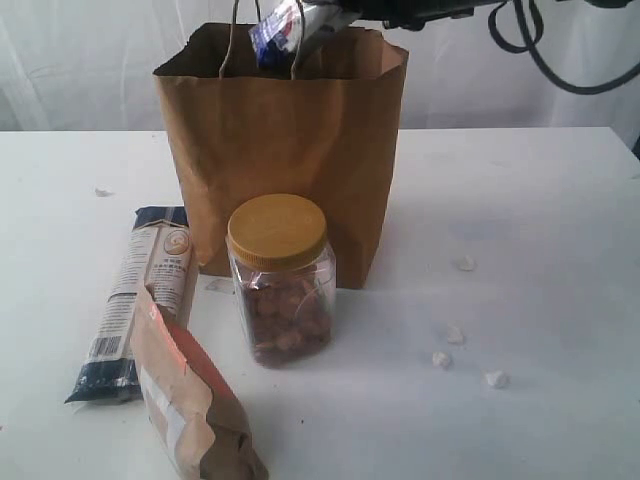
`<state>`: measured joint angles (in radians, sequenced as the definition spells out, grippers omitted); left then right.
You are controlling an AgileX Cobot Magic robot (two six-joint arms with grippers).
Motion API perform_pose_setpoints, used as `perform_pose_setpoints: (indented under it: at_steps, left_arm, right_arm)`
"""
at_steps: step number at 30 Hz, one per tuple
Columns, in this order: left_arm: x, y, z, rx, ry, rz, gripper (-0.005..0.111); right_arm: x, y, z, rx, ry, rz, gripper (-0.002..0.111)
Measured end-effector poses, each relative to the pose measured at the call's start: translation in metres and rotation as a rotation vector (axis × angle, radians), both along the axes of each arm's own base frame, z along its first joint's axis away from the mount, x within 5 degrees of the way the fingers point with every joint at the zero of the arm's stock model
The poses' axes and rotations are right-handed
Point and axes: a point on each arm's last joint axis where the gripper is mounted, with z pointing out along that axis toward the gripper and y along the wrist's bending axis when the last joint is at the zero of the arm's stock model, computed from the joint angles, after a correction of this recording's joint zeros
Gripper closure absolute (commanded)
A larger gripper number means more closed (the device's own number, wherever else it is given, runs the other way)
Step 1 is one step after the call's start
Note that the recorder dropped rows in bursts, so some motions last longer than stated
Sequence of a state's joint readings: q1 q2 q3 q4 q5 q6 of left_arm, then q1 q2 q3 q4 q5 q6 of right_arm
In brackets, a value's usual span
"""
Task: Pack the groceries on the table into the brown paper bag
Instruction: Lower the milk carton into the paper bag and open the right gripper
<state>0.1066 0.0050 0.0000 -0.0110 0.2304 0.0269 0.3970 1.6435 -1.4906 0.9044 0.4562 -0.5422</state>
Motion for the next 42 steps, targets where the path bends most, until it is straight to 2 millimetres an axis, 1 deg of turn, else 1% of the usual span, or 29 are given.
perform_pose_setpoints:
  at_steps: [6,10,20,30,42]
  left_arm:
    - [0.0,0.0,0.0,0.0,0.0,0.0,0.107]
    - [0.0,0.0,0.0,0.0,0.0,0.0,0.107]
    - [0.0,0.0,0.0,0.0,0.0,0.0,0.107]
    - [0.0,0.0,0.0,0.0,0.0,0.0,0.107]
    - [0.0,0.0,0.0,0.0,0.0,0.0,0.107]
  right_arm:
    - [0.009,0.004,-0.016,-0.016,0.033,-0.002,0.082]
    - [0.012,0.006,-0.021,-0.021,0.043,-0.003,0.078]
    - [0.014,0.005,-0.021,-0.022,0.033,-0.014,0.062]
    - [0.014,0.005,-0.021,-0.035,0.026,-0.014,0.051]
    - [0.015,0.004,-0.02,-0.037,0.016,-0.021,0.05]
